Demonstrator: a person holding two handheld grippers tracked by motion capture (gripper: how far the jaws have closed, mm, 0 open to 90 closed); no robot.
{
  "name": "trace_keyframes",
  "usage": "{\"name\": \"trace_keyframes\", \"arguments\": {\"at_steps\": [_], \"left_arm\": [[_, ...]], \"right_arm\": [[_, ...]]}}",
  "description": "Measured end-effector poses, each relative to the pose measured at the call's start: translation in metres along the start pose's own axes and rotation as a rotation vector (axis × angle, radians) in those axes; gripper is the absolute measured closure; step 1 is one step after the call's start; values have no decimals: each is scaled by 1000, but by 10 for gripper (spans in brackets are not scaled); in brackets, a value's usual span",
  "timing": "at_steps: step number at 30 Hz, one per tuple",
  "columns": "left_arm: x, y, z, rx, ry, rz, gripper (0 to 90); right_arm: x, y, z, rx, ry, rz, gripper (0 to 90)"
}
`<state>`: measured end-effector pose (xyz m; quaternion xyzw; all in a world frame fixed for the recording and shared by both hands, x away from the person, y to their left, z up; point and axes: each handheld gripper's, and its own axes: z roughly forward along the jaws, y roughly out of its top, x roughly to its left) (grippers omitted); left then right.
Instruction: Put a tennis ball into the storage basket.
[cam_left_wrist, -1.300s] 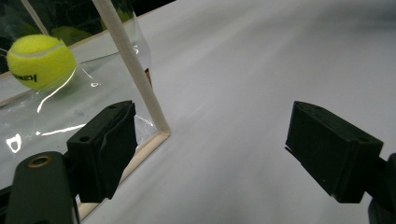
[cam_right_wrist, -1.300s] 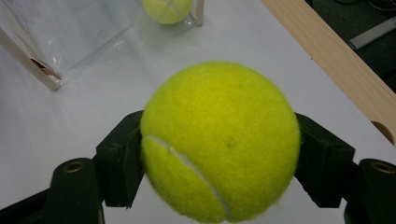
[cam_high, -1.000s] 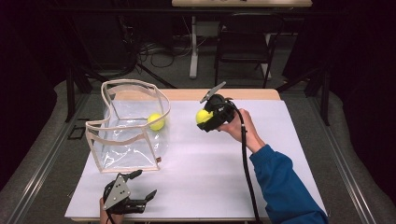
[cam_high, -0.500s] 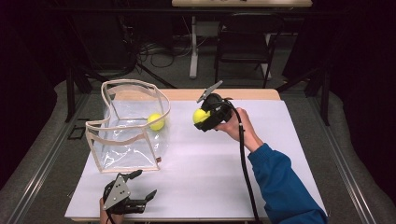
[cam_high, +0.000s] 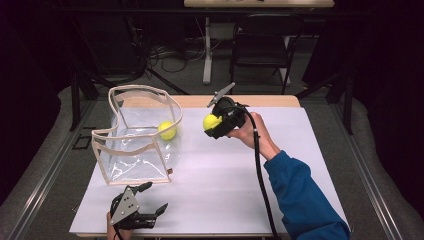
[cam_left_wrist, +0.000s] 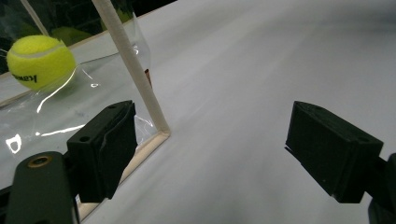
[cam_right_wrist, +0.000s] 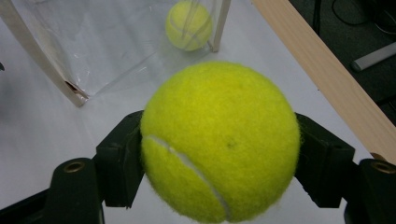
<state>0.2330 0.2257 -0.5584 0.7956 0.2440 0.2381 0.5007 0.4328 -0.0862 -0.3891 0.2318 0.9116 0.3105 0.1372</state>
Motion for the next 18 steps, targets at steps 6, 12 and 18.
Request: {"name": "trace_keyframes", "arguments": {"at_steps": [6, 12, 18], "left_arm": [[0, 0, 0, -3, -2, -1, 159], [0, 0, 0, -1, 1, -2, 159], [1, 0, 0, 0, 1, 0, 159]], "right_arm": [[0, 5, -1, -1, 0, -8, 264], [0, 9, -2, 0, 6, -8, 264], [-1, 12, -2, 1, 4, -16, 264]]}}
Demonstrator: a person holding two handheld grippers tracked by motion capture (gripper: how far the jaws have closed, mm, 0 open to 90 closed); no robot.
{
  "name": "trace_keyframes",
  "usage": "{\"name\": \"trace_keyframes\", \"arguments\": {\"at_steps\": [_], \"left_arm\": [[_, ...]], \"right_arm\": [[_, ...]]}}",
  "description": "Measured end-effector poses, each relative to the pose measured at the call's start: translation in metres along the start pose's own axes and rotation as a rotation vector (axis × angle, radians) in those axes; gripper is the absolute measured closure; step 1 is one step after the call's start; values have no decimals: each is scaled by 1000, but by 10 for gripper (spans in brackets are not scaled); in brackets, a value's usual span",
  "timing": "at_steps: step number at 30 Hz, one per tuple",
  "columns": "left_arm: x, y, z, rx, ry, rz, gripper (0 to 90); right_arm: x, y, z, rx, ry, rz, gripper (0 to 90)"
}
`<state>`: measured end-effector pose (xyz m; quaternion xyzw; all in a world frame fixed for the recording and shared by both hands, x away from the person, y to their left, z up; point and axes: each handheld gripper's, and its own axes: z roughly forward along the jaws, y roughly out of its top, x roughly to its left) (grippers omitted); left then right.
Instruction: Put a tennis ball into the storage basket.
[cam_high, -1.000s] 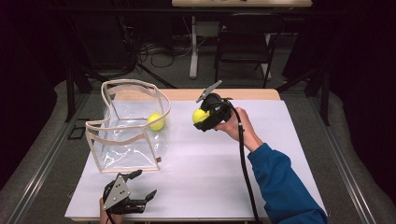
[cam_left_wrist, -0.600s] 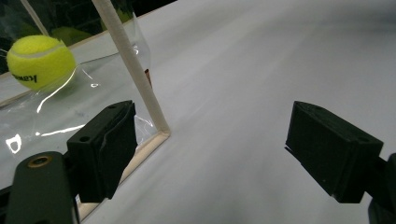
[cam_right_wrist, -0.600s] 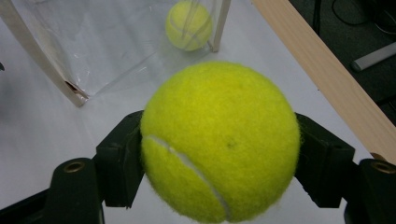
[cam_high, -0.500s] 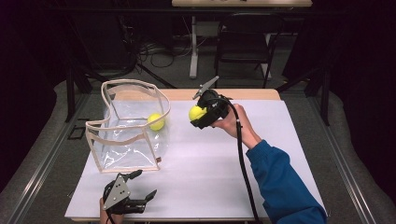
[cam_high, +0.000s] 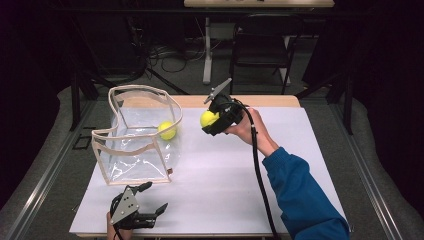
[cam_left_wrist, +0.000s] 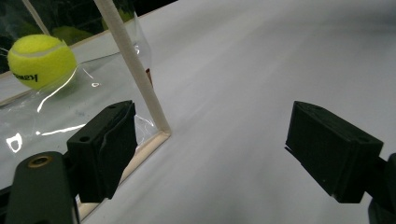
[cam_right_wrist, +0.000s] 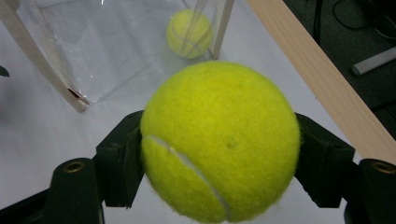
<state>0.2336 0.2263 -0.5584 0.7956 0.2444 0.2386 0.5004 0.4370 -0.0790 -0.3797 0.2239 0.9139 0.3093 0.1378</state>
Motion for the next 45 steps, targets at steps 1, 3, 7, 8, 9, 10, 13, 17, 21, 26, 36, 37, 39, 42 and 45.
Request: {"name": "trace_keyframes", "arguments": {"at_steps": [1, 3, 7, 8, 9, 10, 13, 17, 21, 26, 36, 37, 39, 42, 45], "left_arm": [[0, 0, 0, 0, 0, 0, 159], [0, 0, 0, -1, 0, -3, 159], [0, 0, 0, -1, 2, -3, 159], [0, 0, 0, -2, 2, -5, 159], [0, 0, 0, -2, 2, -5, 159], [0, 0, 0, -2, 2, -6, 159], [0, 0, 0, -3, 2, -6, 159], [0, 0, 0, -3, 3, -5, 159], [0, 0, 0, -3, 3, -5, 159], [0, 0, 0, -3, 3, -4, 159], [0, 0, 0, -3, 3, -7, 159], [0, 0, 0, -3, 2, -7, 159], [0, 0, 0, -3, 2, -6, 159], [0, 0, 0, -3, 2, -6, 159], [0, 0, -1, -3, 1, -3, 159]], "right_arm": [[0, 1, 0, 0, -2, 0, 264], [0, 2, -1, 0, -2, -3, 264], [-1, 5, -2, -6, -2, -6, 264], [-1, 6, -2, -1, -3, -7, 264], [-1, 7, -2, -5, -2, -9, 264], [0, 8, -2, -4, -2, -10, 264], [0, 11, -3, -9, -4, -15, 264], [0, 15, -5, -14, -1, -19, 264], [-1, 16, -5, -16, -4, -16, 264], [-3, 18, -5, -22, -6, -15, 264], [-4, 22, -8, -30, -10, -16, 264], [-4, 22, -9, -33, -11, -16, 264], [-3, 23, -9, -34, -10, -17, 264], [-3, 24, -10, -40, -10, -17, 264], [-2, 26, -10, -36, -11, -22, 264]]}}
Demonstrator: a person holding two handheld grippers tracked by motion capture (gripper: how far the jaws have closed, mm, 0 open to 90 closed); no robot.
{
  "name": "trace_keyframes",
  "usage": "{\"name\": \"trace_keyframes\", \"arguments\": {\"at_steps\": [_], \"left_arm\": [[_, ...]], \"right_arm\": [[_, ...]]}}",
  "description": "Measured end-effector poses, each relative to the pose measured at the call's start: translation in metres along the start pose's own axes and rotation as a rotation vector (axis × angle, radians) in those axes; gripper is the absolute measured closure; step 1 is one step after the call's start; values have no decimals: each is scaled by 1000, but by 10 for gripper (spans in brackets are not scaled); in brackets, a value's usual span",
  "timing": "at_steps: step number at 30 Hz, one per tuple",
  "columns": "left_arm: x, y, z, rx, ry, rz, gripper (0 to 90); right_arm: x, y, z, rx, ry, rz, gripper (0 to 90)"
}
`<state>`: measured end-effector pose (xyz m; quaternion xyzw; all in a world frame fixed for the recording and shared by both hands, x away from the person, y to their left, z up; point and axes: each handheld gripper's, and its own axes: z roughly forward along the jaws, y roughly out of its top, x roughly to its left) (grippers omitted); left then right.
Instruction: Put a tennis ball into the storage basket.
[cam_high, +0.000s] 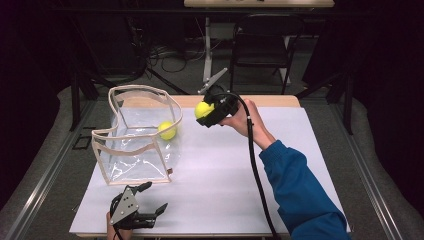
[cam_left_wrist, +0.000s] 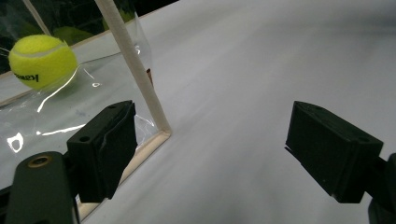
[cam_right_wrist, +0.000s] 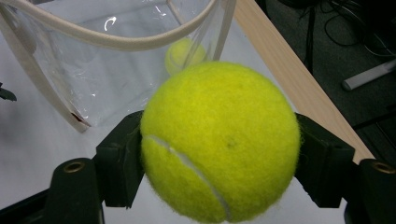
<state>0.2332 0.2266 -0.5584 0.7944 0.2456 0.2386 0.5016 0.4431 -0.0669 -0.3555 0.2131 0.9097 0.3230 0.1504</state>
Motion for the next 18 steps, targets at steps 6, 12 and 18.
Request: {"name": "trace_keyframes", "arguments": {"at_steps": [6, 12, 18], "left_arm": [[0, 0, 0, 0, -1, 0, 159], [0, 0, 0, 0, 0, 0, 159], [0, 0, 0, -1, 0, 0, 159]], "right_arm": [[1, 4, -2, -8, -3, -10, 264], [3, 9, -4, -15, -3, -19, 264], [5, 13, -6, -26, -3, -23, 264]]}}
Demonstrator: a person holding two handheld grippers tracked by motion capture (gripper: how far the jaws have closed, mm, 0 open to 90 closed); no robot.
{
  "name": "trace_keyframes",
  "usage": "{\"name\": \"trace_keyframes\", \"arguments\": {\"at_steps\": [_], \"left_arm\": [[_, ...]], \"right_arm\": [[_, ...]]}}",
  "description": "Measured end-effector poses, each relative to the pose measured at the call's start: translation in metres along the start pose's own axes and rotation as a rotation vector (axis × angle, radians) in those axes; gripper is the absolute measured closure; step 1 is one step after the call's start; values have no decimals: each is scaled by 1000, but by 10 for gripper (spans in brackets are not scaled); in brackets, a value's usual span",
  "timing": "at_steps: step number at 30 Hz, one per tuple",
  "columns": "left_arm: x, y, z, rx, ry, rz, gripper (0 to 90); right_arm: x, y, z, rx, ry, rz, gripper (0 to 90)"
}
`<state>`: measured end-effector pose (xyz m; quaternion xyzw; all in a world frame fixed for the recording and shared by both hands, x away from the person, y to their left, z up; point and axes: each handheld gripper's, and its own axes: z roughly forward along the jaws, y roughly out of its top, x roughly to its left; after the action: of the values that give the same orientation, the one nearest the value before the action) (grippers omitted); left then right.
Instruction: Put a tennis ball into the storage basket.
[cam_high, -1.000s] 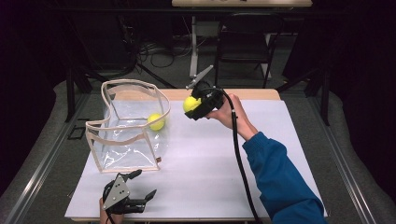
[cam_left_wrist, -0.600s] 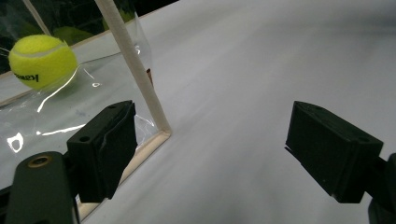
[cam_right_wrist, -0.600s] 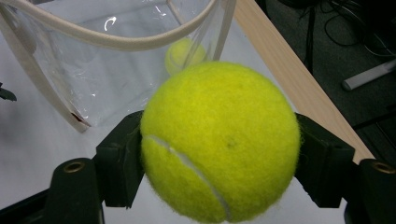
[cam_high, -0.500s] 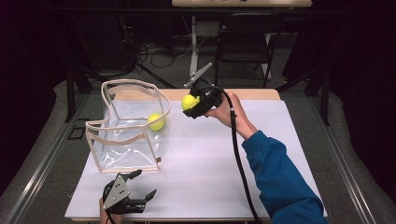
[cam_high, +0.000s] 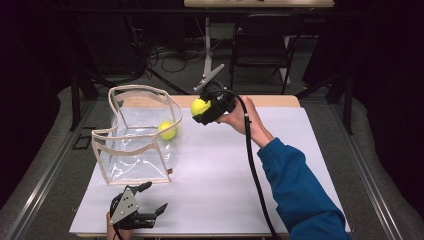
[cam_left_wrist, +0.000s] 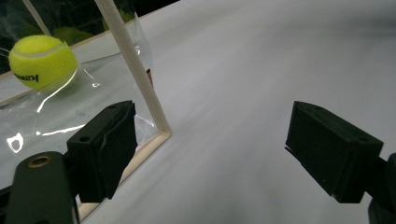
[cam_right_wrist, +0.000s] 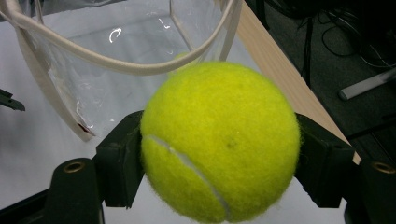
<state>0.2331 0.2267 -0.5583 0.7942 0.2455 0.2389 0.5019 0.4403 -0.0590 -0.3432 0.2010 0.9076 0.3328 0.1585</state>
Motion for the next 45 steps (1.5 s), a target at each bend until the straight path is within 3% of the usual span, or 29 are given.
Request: {"name": "trace_keyframes", "arguments": {"at_steps": [45], "left_arm": [[0, 0, 0, -3, -4, -5, 159]], "right_arm": [[14, 28, -7, -62, 12, -40, 264]]}}
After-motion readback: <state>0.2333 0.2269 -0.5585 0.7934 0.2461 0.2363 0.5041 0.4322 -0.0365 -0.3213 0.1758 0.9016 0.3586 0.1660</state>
